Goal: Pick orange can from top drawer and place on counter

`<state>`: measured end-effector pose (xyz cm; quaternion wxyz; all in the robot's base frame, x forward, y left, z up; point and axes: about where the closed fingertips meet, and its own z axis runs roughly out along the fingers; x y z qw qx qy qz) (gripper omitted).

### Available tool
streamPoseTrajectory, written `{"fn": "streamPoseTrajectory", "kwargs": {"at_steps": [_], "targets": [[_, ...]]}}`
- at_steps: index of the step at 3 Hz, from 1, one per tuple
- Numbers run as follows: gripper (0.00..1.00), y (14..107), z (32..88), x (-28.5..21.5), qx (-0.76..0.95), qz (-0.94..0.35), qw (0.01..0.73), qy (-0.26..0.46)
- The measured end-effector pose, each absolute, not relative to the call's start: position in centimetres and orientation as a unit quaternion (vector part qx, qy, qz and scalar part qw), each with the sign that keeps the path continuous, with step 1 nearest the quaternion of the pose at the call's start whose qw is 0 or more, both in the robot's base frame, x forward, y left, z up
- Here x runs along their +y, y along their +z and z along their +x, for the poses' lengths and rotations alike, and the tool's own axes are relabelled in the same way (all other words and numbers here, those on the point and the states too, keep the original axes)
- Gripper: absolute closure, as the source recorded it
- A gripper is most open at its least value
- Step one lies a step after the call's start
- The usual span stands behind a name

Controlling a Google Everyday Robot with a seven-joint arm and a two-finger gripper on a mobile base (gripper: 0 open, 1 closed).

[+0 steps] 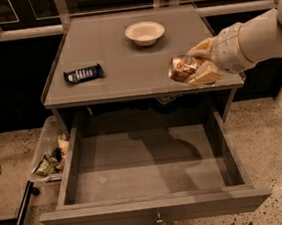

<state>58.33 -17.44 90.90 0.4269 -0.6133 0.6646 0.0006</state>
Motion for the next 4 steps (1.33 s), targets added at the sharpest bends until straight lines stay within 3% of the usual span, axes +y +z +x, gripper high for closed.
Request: {"fn": "streamPoseTrajectory", "kwargs": {"at_steps": [1, 4], "targets": [[1.0, 92.2, 62.7, -18.6, 0.663, -0.604, 0.443, -0.009], [1.0, 89.8, 71.4, -19.1, 0.669, -0.567, 0.477, 0.061]]}}
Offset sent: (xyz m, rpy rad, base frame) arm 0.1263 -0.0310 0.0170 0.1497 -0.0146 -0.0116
